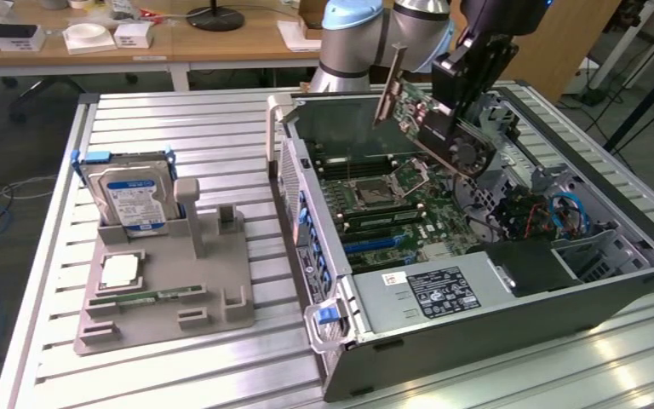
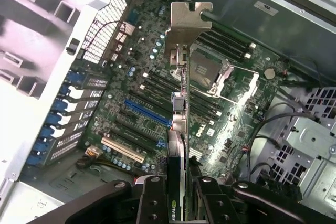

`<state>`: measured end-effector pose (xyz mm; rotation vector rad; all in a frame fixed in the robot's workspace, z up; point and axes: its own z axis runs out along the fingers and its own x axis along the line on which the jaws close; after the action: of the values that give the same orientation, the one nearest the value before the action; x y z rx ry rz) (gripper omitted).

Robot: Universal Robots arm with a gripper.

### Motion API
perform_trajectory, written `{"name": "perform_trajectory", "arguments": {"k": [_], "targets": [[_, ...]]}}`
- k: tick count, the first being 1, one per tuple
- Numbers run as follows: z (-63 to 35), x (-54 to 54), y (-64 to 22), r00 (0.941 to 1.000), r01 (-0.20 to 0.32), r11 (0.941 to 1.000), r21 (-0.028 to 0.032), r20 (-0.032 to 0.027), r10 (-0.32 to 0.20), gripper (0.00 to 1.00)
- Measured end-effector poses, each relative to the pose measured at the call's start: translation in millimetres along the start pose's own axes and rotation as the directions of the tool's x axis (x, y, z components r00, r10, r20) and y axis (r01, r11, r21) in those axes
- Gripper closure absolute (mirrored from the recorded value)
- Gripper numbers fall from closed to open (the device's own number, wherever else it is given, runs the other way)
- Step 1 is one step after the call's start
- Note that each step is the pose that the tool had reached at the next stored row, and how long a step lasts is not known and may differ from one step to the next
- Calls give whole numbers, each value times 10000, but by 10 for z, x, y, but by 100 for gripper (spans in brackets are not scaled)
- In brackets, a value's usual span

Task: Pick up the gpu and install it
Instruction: 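Insert the gpu into the slot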

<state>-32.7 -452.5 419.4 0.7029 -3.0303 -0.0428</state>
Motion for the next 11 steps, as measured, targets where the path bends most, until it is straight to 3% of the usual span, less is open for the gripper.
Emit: {"name": "perform_trajectory", "arguments": {"k": [11], "targets": [[4,0,0,9943,1065,9943,23,-37,-1065,74]]}}
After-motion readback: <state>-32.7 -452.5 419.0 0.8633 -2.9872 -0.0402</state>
